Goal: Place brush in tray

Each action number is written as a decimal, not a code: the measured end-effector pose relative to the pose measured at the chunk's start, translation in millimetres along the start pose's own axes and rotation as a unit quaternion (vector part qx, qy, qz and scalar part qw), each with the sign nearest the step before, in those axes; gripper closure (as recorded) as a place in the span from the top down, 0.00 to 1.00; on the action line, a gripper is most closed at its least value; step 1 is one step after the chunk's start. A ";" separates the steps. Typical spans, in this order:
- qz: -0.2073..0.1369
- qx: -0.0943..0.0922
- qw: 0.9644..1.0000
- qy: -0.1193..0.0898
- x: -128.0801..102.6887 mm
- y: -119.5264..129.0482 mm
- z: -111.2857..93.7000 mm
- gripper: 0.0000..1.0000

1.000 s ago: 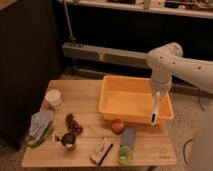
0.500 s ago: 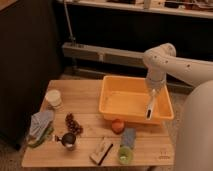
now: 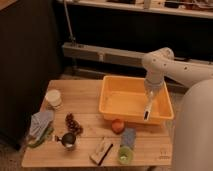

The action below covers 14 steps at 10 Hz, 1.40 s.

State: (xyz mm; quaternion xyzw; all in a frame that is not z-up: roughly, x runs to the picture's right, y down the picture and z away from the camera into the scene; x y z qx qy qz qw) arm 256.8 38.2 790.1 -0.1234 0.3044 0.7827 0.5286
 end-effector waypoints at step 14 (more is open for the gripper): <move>-0.019 -0.018 1.000 0.012 -6.6 16.8 4.6 0.80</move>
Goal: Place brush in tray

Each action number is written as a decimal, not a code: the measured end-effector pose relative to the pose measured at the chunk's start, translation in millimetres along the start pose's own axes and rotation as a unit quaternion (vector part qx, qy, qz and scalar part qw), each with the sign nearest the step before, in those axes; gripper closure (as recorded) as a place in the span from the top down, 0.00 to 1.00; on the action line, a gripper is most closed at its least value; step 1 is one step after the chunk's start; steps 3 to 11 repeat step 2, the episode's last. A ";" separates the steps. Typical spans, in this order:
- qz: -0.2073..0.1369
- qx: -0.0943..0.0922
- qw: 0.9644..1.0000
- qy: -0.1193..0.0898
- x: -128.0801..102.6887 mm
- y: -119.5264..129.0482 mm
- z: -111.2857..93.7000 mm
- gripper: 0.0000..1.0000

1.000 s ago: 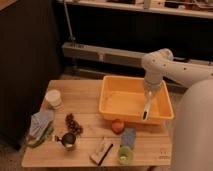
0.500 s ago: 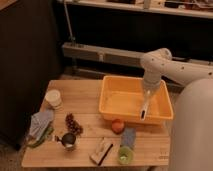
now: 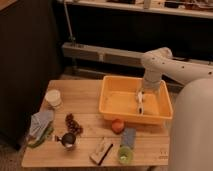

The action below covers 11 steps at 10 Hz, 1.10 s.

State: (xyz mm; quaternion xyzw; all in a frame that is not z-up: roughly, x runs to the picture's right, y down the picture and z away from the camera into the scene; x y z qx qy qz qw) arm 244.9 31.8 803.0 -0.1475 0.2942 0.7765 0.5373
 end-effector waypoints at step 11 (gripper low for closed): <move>-0.001 0.000 1.000 0.000 0.0 1.9 -0.1 0.80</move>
